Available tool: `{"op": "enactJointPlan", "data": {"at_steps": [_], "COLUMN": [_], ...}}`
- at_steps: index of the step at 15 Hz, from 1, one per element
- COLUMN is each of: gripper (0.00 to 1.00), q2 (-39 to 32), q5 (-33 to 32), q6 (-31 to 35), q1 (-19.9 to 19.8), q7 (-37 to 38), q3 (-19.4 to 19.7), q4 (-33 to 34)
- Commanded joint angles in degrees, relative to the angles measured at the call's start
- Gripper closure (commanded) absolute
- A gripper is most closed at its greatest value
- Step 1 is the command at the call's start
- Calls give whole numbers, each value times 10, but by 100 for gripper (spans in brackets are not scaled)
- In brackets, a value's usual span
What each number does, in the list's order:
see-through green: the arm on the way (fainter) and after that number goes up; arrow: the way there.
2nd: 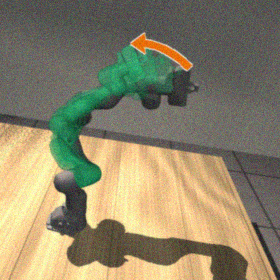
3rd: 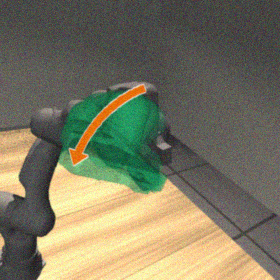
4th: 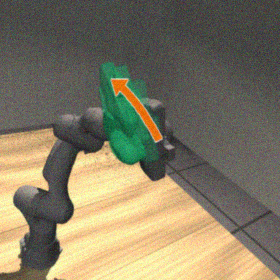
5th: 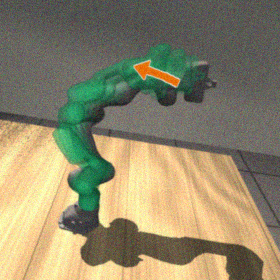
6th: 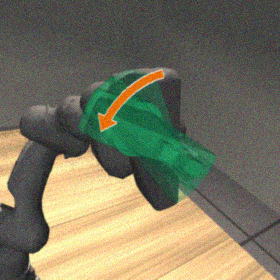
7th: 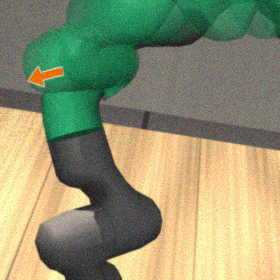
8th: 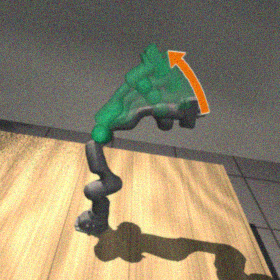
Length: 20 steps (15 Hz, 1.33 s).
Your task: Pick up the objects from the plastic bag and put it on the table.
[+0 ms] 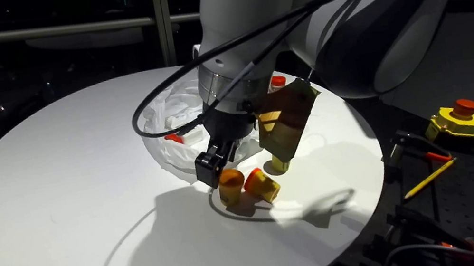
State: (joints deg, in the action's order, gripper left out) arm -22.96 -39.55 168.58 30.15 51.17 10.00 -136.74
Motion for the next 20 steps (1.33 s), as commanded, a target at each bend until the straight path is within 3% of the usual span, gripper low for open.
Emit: {"op": "enactJointPlan", "data": {"at_steps": [1,5,8,9,10,14,20], "gripper": [1,0,0,0,0,0,0], "q2": [63,127,122,111,98,29,-88], "q5": [26,79,158,185,211,301,341], "q6": [-13,-57,-76,-73,-72,-67,-117], "q1": [-20,-52,-87,-100,-139,-192,-211], "q7": [-24,-51,-120,-147,-173,-266,-326], "q3": [-21,-28,-25,-25,-53,-72,-65], "q4": [-18,-7,27,40,52,106,217]}}
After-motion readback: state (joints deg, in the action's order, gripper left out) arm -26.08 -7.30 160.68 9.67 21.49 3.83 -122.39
